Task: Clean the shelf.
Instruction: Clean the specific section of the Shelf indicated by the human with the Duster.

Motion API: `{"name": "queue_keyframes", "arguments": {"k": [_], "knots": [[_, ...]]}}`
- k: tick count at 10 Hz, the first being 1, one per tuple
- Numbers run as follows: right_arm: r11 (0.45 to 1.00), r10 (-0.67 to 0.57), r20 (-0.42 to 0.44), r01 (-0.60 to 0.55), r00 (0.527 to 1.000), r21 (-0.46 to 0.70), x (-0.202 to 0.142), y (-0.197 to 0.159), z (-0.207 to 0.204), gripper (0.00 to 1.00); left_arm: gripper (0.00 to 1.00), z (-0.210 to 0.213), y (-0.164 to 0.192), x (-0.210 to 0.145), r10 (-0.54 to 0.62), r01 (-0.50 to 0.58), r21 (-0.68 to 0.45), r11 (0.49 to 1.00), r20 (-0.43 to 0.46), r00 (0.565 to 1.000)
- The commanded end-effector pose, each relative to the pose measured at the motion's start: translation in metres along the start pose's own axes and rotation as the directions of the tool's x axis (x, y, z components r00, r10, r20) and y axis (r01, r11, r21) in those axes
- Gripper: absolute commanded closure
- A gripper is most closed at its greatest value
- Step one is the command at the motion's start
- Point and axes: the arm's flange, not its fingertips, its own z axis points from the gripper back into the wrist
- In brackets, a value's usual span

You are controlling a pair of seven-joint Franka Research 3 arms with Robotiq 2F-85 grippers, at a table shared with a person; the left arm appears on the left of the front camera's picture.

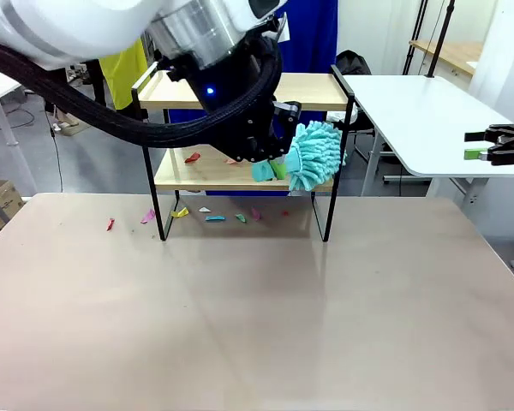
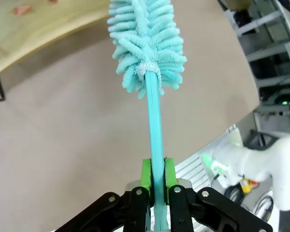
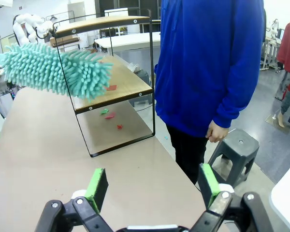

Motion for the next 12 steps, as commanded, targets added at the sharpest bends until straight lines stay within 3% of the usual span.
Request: {"name": "queue_keyframes", "arguments": {"k": [1, 8, 12], "knots": [[1.000, -0.011, -0.027, 0.011, 1.000, -0.014, 0.007, 0.002, -0.001, 0.00, 0.87, -0.002, -0.012, 0.004, 0.038, -0.041, 0.037, 0.998, 0.072, 0.997], [1.000, -0.011, -0.027, 0.011, 1.000, -0.014, 0.007, 0.002, -0.001, 0.00, 0.87, -0.069, -0.048, 0.051, 0.147, -0.184, 0.162, 0.970, 0.214, 0.966], [1.000, -0.011, -0.027, 0.011, 1.000, -0.014, 0.007, 0.002, -0.001, 0.00, 0.87, -0.102, -0.048, 0.057, 0.164, -0.202, 0.134, 0.970, 0.253, 0.954]]}}
